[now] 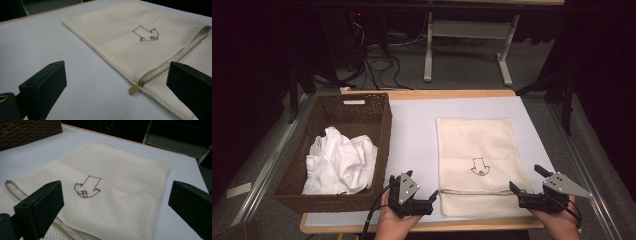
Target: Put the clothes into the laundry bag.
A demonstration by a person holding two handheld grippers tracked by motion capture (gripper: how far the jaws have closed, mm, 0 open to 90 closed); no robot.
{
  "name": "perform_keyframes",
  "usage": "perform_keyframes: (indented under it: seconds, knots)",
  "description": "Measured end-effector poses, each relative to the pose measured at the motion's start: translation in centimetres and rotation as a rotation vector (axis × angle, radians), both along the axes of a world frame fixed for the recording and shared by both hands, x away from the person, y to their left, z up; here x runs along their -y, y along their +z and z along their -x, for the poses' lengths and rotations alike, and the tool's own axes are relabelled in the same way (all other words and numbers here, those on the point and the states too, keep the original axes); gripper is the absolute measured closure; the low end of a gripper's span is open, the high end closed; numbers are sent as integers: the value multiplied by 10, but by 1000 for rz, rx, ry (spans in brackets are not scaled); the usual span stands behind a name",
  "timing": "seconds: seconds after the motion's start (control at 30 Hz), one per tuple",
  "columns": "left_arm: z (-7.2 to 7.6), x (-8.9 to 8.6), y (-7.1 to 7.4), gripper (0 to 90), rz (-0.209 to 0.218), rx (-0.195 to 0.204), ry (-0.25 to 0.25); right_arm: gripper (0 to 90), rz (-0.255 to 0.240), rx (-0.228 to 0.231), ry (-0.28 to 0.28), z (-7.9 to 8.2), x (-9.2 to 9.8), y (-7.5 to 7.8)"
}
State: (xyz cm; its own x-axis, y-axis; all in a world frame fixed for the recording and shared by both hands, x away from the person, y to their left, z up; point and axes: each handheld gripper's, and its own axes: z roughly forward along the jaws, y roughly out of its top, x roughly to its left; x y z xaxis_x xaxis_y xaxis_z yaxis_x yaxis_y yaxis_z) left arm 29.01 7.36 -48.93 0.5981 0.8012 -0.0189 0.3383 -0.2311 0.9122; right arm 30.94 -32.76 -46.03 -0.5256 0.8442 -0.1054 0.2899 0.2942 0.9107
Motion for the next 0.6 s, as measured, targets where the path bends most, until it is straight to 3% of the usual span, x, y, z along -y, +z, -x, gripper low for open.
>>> perform_keyframes:
  seconds: [0.07, 0.2, 0.6]
  knots:
    - [0, -1, 2, 12, 5, 12, 2, 4, -21, -14, 4, 1, -1, 1]
    - [-1, -2, 1, 2, -2, 17, 1, 4, -30, 2, 18, 1, 2, 1]
    - [-2, -2, 1, 7, 26, -26, -20, 4, -38, 18, 24, 2, 3, 2]
